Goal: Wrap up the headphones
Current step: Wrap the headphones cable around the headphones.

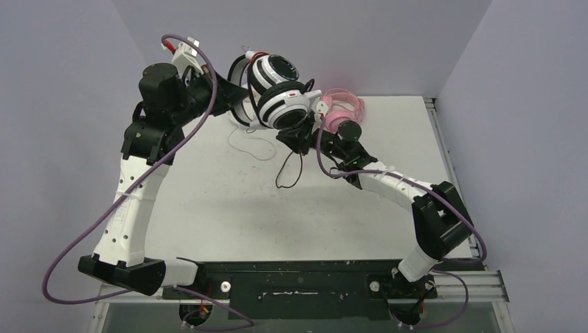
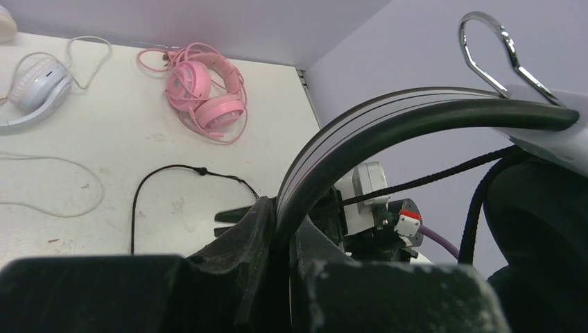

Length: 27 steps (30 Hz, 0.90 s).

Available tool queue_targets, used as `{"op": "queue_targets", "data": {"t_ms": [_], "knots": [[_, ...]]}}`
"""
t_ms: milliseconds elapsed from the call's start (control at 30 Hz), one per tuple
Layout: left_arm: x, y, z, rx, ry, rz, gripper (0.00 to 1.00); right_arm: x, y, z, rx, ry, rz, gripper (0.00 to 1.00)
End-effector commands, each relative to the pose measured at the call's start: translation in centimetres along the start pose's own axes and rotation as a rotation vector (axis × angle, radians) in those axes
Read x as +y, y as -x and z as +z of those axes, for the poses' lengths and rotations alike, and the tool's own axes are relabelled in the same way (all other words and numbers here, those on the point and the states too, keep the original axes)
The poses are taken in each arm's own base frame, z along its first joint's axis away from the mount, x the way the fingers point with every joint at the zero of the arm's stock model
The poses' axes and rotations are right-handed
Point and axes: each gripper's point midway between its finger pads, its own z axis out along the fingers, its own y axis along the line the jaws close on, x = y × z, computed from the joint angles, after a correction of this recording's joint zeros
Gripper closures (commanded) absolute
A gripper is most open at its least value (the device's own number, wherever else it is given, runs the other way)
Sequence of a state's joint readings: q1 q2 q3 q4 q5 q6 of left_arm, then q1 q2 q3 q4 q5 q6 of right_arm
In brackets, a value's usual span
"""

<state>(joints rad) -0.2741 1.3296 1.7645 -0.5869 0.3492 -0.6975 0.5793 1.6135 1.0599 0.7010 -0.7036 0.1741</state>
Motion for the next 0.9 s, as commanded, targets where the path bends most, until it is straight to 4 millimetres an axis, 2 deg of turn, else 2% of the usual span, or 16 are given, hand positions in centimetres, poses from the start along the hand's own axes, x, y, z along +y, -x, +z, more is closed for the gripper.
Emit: {"op": "queue_targets", "data": {"t_ms": [0,33,100,233,333,467,600,733,867], "knots": [[-2.4,3.0,-1.1,-0.120,-0.057,0.029,1.00,4.0,2.4,0.7,-0.061,0.100,-0.059,0.93],[-2.0,3.2,-0.8,-0.131,-0.037,0.031,1.00,4.9,1.9,0.7,-0.051,0.105,-0.051,0.97],[-0.8,3.4,-0.2,-0.136,0.012,0.039,1.00,7.4,0.9,0.5,-0.027,0.139,-0.033,0.99],[2.6,3.2,0.8,-0.151,0.141,0.077,1.00,12.5,0.5,-1.1,-0.044,0.201,0.010,0.87],[4.7,3.0,1.3,-0.165,0.217,0.105,1.00,15.4,1.3,-2.4,-0.083,0.242,0.055,0.86],[6.6,2.9,1.3,-0.201,0.273,0.134,1.00,18.7,3.0,-3.2,-0.125,0.310,0.113,0.86],[9.6,2.4,1.2,-0.263,0.354,0.170,1.00,20.3,5.3,-3.3,-0.179,0.348,0.175,0.88],[13.4,1.6,0.3,-0.330,0.469,0.223,1.00,19.9,7.1,-2.4,-0.183,0.319,0.231,0.95],[16.6,1.2,-1.7,-0.375,0.624,0.346,1.00,18.7,6.4,-1.0,-0.062,0.248,0.276,0.98]]}}
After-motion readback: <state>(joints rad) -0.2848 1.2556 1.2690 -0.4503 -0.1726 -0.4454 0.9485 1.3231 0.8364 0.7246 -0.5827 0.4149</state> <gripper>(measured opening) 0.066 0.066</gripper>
